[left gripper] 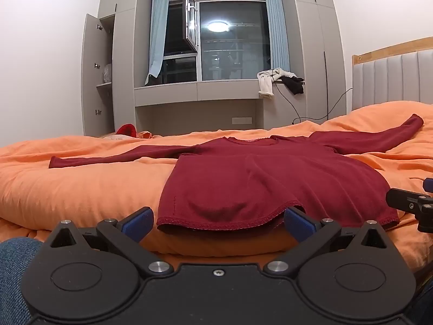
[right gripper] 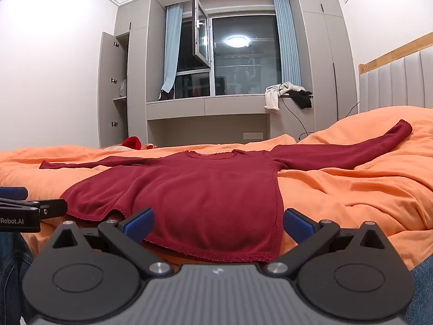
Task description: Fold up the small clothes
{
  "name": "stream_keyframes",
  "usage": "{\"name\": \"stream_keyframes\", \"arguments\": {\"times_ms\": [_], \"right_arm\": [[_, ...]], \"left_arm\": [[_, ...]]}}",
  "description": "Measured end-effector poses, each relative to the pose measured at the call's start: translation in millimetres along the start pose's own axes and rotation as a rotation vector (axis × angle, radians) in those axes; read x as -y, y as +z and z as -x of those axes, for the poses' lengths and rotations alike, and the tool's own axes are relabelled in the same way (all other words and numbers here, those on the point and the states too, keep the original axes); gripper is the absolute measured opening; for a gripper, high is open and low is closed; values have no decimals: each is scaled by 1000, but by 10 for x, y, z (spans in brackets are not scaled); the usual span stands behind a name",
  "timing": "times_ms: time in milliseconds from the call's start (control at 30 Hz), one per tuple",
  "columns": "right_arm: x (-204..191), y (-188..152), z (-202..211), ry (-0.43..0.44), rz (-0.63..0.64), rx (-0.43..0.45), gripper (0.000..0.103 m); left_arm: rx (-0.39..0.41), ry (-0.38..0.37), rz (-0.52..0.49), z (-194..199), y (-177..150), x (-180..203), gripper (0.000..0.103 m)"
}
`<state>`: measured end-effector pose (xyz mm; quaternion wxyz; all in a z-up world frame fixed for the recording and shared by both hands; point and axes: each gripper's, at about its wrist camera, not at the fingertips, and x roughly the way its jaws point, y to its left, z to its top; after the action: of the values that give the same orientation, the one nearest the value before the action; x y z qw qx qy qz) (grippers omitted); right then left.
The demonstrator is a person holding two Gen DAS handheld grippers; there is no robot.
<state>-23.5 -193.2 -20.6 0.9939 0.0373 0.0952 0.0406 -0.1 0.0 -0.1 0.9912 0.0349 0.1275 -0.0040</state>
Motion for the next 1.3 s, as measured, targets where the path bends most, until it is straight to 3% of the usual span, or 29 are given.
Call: {"name": "stream_keyframes", "arguments": {"times_ms": [1300], "right_arm": [[-123, -12, 9, -3, 1, -6, 103]], "left_arm": [[0, -3, 4, 2, 1, 2, 102]]}}
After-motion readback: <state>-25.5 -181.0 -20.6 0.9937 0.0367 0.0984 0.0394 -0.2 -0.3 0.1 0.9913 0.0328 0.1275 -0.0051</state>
